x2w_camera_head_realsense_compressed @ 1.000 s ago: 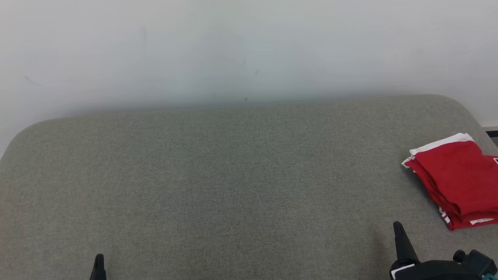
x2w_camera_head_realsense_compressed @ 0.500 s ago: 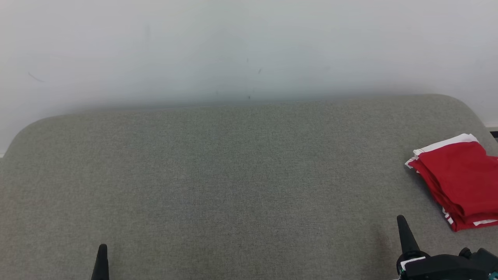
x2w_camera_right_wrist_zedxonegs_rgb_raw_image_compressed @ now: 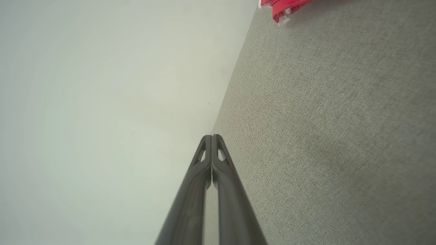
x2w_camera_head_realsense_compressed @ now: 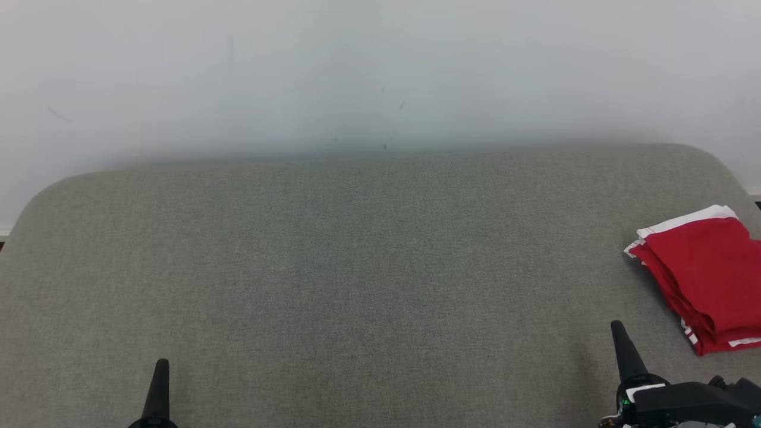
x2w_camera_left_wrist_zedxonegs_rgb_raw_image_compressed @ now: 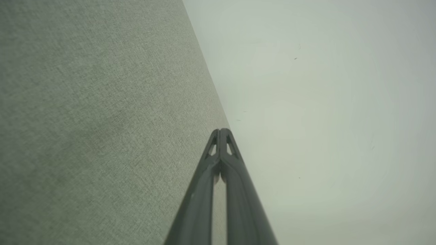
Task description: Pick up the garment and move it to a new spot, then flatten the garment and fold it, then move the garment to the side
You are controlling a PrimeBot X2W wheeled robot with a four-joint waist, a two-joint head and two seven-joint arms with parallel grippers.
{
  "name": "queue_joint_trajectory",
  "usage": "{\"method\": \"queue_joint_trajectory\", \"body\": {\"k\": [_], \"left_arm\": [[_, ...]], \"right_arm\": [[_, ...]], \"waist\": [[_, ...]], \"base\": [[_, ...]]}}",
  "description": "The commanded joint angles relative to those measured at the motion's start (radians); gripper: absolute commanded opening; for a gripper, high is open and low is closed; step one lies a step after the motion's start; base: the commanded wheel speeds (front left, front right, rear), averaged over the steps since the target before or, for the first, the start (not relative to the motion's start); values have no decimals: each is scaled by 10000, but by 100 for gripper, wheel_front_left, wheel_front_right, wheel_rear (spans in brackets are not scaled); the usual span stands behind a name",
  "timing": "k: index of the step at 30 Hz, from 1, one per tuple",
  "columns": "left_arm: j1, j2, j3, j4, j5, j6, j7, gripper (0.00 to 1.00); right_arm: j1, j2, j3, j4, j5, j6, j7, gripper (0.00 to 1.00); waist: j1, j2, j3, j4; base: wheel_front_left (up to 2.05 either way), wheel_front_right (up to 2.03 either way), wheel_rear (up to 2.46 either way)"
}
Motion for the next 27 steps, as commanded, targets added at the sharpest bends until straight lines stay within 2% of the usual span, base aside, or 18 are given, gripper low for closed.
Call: {"method": "queue_joint_trajectory", "body": {"k": [1, 27], "left_arm": [[-198, 1, 5, -29, -246, 11, 56, 0], [-678, -50, -30, 54, -2111, 14, 591, 0]], "right_arm": [[-155, -28, -55, -108, 219, 6, 71, 0], [-325, -16, -348, -327, 2263, 7, 613, 0]], "waist": [[0, -1, 5, 8], [0, -1, 105, 183]], "base": [[0, 0, 0], [0, 0, 0]]}}
